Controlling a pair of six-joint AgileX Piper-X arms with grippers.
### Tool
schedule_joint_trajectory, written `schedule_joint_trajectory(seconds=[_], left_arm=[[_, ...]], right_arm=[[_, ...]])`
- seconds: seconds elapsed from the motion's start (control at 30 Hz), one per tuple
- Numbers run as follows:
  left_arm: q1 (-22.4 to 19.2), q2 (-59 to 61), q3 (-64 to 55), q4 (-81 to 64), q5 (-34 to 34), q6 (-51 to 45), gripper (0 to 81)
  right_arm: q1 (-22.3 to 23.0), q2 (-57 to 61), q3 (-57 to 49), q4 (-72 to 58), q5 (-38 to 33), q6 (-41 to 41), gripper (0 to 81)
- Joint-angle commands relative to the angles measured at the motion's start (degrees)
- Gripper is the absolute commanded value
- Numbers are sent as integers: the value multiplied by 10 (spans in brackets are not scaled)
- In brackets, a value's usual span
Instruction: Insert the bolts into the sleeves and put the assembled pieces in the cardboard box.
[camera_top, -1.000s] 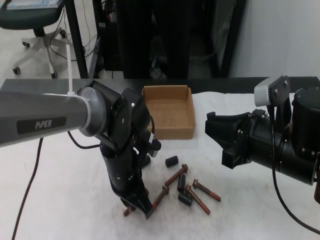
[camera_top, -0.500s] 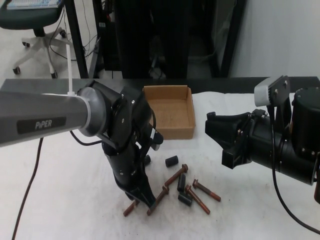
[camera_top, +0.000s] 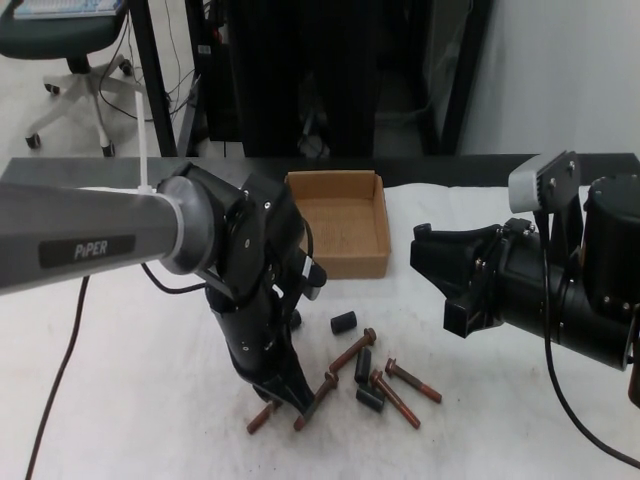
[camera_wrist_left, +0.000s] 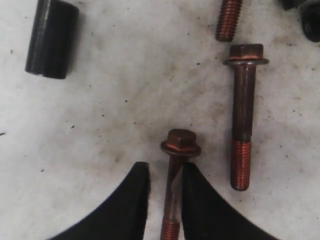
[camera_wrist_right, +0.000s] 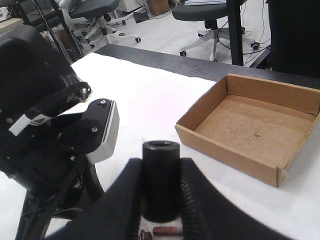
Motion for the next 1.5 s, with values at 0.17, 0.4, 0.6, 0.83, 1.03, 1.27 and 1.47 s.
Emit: schedule_joint_trajectory(seconds=[0.17,0.4,0.6,0.83,1.03,1.27,1.47], left_arm=[[0,5,1,-7,5,-5,218],[0,5,1,-6,5,-3,218],[0,5,3,-7,5,-3,218],[0,12,4,-7,15,-3,218],[-4,23,4,-8,20,-5,218],[-8,27,4,-13,20,-3,208],[-8,27,4,-15,22,-8,0]], right_arm=[[-2,-5,-4,-7,-5,0,8],[-2,-5,-4,-7,-5,0,8],[-2,-5,-4,-7,-5,0,8],[-2,-5,-4,-7,-5,0,8],[-2,-5,-4,-7,-5,0,8],[-2,-5,-4,-7,-5,0,8],[-2,-5,-4,-7,-2,0,8]])
